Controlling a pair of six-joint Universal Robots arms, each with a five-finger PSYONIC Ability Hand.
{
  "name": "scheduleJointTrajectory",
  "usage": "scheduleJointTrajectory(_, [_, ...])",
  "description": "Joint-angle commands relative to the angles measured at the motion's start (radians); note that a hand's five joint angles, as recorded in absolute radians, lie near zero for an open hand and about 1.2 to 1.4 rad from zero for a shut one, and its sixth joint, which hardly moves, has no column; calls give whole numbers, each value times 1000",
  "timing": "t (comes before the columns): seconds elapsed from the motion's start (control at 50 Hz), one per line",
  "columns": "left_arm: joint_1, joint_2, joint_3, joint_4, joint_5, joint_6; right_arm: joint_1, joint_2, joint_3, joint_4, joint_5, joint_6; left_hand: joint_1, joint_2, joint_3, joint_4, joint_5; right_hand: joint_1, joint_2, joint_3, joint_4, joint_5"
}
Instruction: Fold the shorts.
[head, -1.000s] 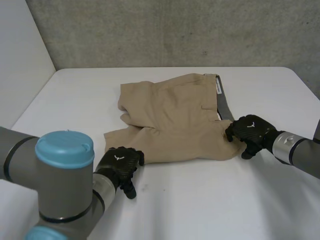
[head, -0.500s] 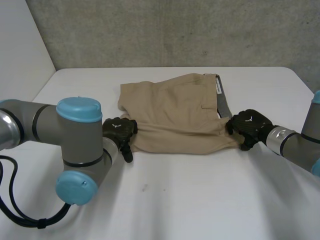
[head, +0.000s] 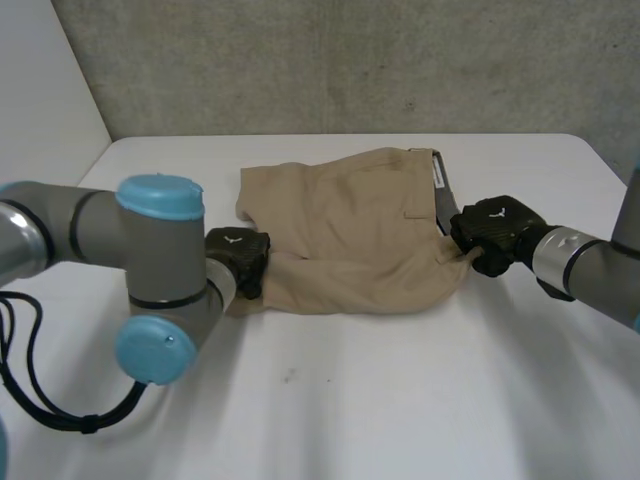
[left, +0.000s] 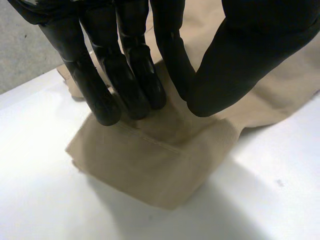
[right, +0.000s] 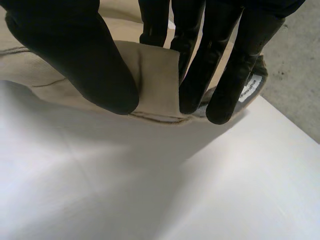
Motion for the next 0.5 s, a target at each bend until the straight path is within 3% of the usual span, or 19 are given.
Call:
scheduleJointTrajectory(0.02, [13,187,-83,-117,45,7,-1,-114,11,172,74,-2,236,203,212,207,248,422,218,217,209,235])
scheduleJointTrajectory(0.16, [15,375,-205,-108,154,10,2,-154,40,215,71,2,236,203,212,207,248,422,218,217,209,235])
scheduleJointTrajectory(0.22, [16,383,-245,-85,187,10,8,-156,54,215,75,24,-223,-256,-247,-252,-210,422,218,217,209,235])
scheduleJointTrajectory(0.32, [13,351,-307,-83,190,11,28,-147,59,196,77,131,-227,-261,-252,-257,-215,422,218,217,209,235])
scheduleJointTrajectory(0.5, [19,326,-402,-2,192,10,28,-122,73,114,132,156,-207,-240,-231,-236,-194,422,218,217,209,235])
